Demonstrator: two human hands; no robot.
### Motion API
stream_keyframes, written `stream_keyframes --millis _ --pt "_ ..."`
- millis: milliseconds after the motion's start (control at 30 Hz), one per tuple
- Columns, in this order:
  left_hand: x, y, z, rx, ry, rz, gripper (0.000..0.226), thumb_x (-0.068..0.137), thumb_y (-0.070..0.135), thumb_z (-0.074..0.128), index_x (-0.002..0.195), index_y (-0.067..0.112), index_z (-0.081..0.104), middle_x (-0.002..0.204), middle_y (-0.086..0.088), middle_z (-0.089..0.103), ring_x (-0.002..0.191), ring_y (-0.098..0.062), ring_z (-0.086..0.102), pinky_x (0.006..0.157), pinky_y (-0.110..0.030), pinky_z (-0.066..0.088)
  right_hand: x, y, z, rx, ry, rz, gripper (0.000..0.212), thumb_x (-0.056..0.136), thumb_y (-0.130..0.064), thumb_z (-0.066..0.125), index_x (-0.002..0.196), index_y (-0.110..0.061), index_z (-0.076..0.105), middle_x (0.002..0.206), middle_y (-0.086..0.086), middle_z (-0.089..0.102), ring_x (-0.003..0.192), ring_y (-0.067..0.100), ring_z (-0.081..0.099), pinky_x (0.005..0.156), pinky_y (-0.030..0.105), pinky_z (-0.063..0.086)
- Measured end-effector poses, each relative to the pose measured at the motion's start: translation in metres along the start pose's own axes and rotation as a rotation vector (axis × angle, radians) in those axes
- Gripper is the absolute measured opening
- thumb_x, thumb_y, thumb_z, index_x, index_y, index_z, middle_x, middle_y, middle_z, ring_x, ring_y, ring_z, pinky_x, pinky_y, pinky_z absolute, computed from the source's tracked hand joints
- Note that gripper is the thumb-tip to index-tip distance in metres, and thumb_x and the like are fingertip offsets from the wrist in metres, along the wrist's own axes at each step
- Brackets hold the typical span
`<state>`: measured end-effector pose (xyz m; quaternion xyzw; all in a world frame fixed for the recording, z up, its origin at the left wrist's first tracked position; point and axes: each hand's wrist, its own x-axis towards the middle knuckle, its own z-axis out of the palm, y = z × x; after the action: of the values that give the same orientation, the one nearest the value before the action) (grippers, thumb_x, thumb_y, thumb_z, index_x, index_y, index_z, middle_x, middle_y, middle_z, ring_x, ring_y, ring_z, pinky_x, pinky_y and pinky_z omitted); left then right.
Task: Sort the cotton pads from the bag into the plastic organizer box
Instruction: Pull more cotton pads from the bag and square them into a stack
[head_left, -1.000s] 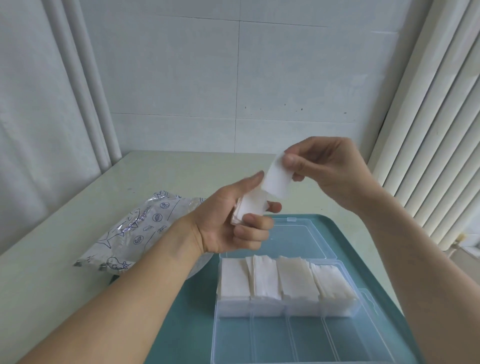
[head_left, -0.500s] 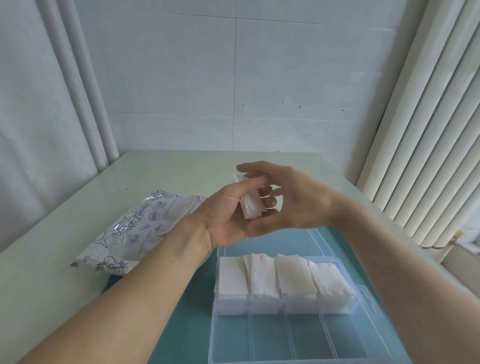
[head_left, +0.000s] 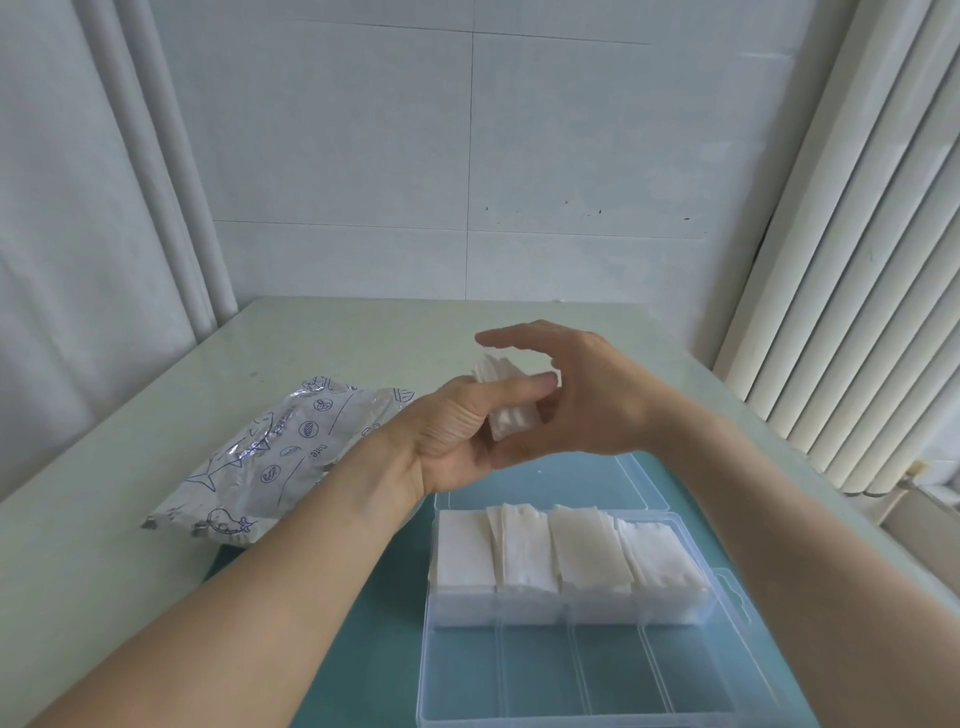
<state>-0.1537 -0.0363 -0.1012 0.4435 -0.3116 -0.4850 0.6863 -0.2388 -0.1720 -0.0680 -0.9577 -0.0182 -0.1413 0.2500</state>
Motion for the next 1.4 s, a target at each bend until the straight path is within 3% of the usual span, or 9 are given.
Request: stream_keyframes --millis 433,600,700,767,933,1033,1167,1267,1400 --pt "-0.002 0.0 0.002 -0.08 -0.007 0.003 0.011 0.084 0.012 0.069 0.094 0.016 0.073 0.091 -0.007 0.072 0.081 -0.018 0.07 0.073 -0.028 0.058 -0.002 0.0 -0.003 0.085 0.022 0.02 0.056 0.057 -0.03 0.098 0.104 -0.024 0.07 0.093 -0.013 0.072 0.084 0.003 0.068 0.073 0.024 0.059" --pt "-0.001 -0.002 0.003 -0.006 0.006 0.012 0.015 0.086 0.016 0.067 0.101 0.014 0.07 0.091 -0.005 0.071 0.085 -0.018 0.069 0.081 -0.031 0.053 0.001 -0.002 0.002 -0.118 -0.075 0.076 0.047 0.052 -0.053 0.094 0.079 -0.029 0.065 0.08 -0.011 0.069 0.079 0.008 0.064 0.069 0.032 0.054" --pt "0.0 -0.003 0.002 0.018 -0.02 0.009 0.025 0.08 0.009 0.076 0.104 0.006 0.068 0.099 -0.011 0.068 0.094 -0.023 0.067 0.085 -0.032 0.055 0.001 0.0 -0.001 -0.179 -0.119 0.041 0.074 0.05 -0.054 0.094 0.118 -0.04 0.067 0.132 -0.024 0.055 0.136 0.0 0.04 0.105 0.024 0.037" --pt "-0.001 -0.003 0.002 0.002 -0.043 0.002 0.028 0.071 0.014 0.084 0.096 0.009 0.073 0.096 -0.01 0.07 0.09 -0.021 0.069 0.082 -0.03 0.057 -0.002 -0.001 -0.002 -0.121 -0.098 0.017 0.096 0.051 -0.045 0.097 0.138 -0.037 0.057 0.149 -0.019 0.044 0.136 0.001 0.042 0.104 0.017 0.038" --pt "-0.003 -0.002 0.0 -0.104 -0.085 -0.052 0.054 0.064 0.031 0.088 0.111 0.011 0.068 0.106 -0.011 0.064 0.096 -0.029 0.067 0.09 -0.053 0.056 -0.004 -0.003 -0.002 -0.015 -0.026 -0.027 0.071 0.058 -0.027 0.097 0.123 -0.025 0.066 0.095 -0.026 0.064 0.085 -0.013 0.06 0.069 0.003 0.044" --pt "-0.003 -0.003 0.0 -0.014 -0.081 -0.059 0.042 0.065 0.025 0.085 0.1 0.005 0.073 0.098 -0.013 0.07 0.091 -0.026 0.07 0.091 -0.042 0.057 -0.002 -0.004 -0.001 -0.09 -0.084 -0.01 0.099 0.055 -0.04 0.097 0.141 -0.039 0.05 0.12 -0.03 0.058 0.107 -0.011 0.054 0.089 0.008 0.042" --pt "-0.006 -0.002 0.001 0.025 -0.111 -0.059 0.03 0.073 0.009 0.069 0.102 0.006 0.07 0.1 -0.012 0.072 0.094 -0.023 0.072 0.083 -0.027 0.058 -0.002 -0.001 0.0 -0.013 -0.072 -0.003 0.066 0.059 -0.046 0.091 0.118 -0.034 0.065 0.104 -0.018 0.07 0.098 0.007 0.067 0.089 0.039 0.057" --pt "-0.01 0.002 0.003 0.042 -0.117 -0.118 0.028 0.075 0.018 0.069 0.101 0.008 0.071 0.095 -0.016 0.071 0.087 -0.031 0.072 0.074 -0.034 0.061 -0.003 -0.004 -0.005 -0.038 -0.095 0.016 0.064 0.06 -0.043 0.092 0.116 -0.035 0.064 0.101 -0.018 0.07 0.095 0.004 0.066 0.089 0.036 0.055" --pt "-0.008 -0.001 0.003 0.179 -0.1 -0.146 0.028 0.073 0.018 0.079 0.094 0.014 0.061 0.069 0.0 0.057 0.061 -0.012 0.058 0.059 -0.024 0.053 -0.009 -0.001 -0.021 0.121 -0.365 0.0 0.082 0.069 -0.018 0.092 0.138 -0.035 0.05 0.121 -0.013 0.066 0.114 0.003 0.062 0.094 0.027 0.055"
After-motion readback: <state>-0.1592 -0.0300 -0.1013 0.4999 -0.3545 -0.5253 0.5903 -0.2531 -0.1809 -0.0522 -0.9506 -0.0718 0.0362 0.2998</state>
